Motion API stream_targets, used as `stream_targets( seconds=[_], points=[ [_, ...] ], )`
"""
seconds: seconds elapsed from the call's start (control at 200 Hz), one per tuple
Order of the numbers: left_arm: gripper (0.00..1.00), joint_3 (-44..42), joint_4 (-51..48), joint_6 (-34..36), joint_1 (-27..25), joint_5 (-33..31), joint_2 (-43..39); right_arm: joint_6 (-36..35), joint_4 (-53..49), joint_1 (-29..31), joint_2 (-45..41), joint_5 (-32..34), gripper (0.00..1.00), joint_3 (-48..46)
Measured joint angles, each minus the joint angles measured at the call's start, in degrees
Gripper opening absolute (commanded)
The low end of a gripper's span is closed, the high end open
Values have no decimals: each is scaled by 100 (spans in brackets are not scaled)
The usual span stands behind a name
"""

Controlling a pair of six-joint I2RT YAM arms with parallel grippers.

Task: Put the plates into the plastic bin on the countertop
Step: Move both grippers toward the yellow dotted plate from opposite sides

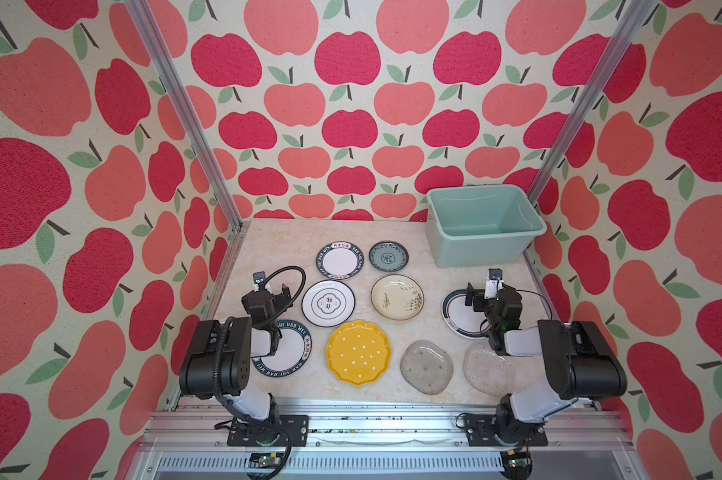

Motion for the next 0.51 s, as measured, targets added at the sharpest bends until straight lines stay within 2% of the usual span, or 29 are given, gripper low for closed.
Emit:
stream_targets(
  seconds=[0.13,0.27,0.335,0.4,0.505],
  points=[
    [99,4,-503,136,-85,96,-610,-7,-566,15,-339,-42,99,140],
    [99,374,-1910,68,-319,83,-2184,103,-1537,59,-1403,-133,99,339],
    [99,890,-2889,-352,-328,24,-2951,542,-2175,2,-2022,-258,99,599],
    [99,1539,-3969,-1102,-245,-66,-3595,1246,-2955,-136,-2500,-404,99,1086],
    [99,2398,-5388,-2144,271,302,-4347,2098,-3786,-396,-2837,-1071,99,1902]
  ],
)
